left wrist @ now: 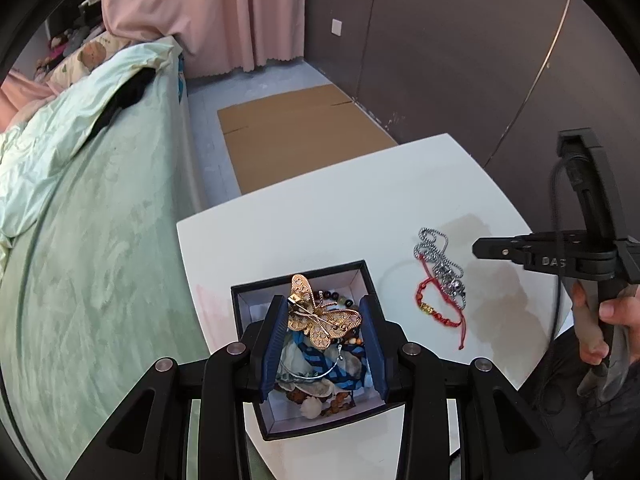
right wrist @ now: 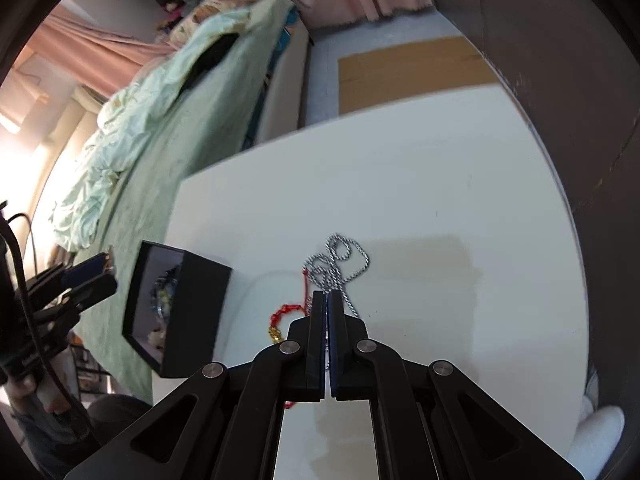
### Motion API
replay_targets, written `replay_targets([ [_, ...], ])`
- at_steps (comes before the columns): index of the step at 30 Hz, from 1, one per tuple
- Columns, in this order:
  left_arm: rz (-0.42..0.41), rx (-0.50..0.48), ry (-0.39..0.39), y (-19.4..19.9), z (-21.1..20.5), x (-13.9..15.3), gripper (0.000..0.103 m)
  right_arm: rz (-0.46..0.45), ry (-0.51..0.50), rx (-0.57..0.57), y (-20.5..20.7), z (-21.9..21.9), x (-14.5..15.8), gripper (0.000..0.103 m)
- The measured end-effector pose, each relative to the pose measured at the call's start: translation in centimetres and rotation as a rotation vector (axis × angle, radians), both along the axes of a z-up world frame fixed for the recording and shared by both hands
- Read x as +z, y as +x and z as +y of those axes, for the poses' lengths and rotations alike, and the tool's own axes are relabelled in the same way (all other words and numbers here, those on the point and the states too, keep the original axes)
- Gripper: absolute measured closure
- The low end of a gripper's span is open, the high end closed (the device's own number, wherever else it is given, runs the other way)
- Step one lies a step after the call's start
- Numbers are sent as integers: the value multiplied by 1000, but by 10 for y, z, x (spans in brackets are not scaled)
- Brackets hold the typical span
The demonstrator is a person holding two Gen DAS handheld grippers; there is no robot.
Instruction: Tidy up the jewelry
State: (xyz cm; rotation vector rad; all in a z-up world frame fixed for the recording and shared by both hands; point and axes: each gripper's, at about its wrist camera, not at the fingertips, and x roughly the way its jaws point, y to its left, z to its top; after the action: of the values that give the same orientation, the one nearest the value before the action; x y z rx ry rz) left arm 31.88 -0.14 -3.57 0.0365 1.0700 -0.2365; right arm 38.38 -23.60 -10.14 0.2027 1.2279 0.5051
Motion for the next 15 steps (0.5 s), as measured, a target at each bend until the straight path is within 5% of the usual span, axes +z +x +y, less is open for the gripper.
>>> replay_targets([
  [3, 9, 0, -1, 0, 2, -4, 65, 3, -21, 8, 2, 4, -7, 74],
  [4, 11, 1, -3, 0, 2, -5, 65, 1, -25, 7, 2, 6, -9, 57],
  [5, 14, 3, -4, 0, 3, -6, 65, -8, -28, 6, 3, 7, -10, 54],
  [12, 17, 5, -7, 0, 6, -8, 65, -21, -95, 36, 6, 25, -21, 56],
  [15, 18, 9, -9, 2, 8, -8, 65, -38, -149, 74, 2, 36, -22, 71],
])
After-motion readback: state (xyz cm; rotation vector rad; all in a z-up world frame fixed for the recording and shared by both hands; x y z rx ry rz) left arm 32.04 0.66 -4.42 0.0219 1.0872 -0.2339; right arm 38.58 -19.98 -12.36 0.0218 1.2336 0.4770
